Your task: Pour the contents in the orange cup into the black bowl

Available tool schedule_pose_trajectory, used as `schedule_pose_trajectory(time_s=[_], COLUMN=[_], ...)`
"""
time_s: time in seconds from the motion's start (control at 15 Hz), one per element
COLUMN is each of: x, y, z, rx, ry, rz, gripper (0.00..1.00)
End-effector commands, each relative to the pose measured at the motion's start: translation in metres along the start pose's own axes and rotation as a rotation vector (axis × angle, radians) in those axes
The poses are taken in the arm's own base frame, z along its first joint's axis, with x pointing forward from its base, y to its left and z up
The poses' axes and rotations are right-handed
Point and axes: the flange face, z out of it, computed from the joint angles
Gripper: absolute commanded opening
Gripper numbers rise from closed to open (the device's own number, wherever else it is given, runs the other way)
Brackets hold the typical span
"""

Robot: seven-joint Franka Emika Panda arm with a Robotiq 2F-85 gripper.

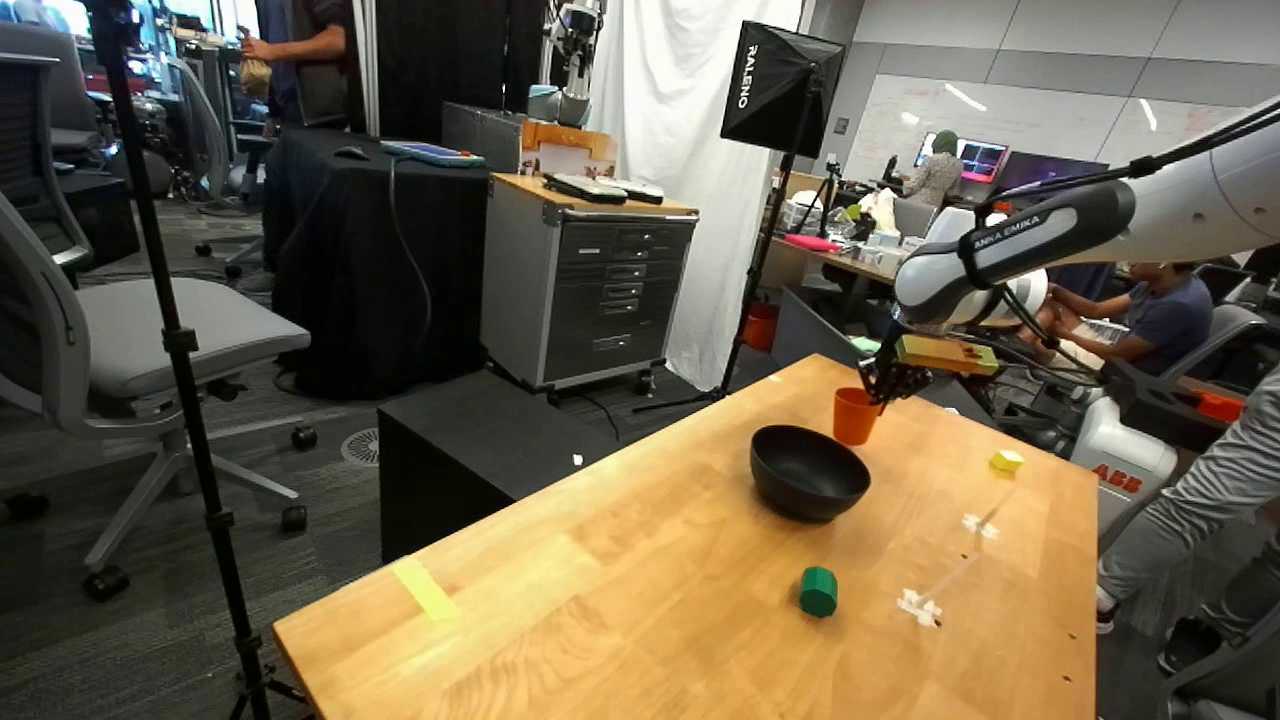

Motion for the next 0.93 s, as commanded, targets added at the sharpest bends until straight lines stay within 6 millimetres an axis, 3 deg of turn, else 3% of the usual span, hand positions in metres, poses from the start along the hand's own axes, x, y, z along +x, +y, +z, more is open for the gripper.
schedule_pose_trajectory(time_s=[0.0, 0.4, 0.6, 0.87], x=[0.0, -0.007, -0.02, -0.046], y=[-0.011, -0.021, -0.022, -0.03], z=[-0.025, -0.058, -0.075, -0.073], rx=[-0.021, -0.046, -0.096, -0.211], ry=[0.054, 0.132, 0.165, 0.166], rz=[-0.019, -0.068, -0.116, -0.223], gripper=[0.03, 0.03, 0.03, 0.03])
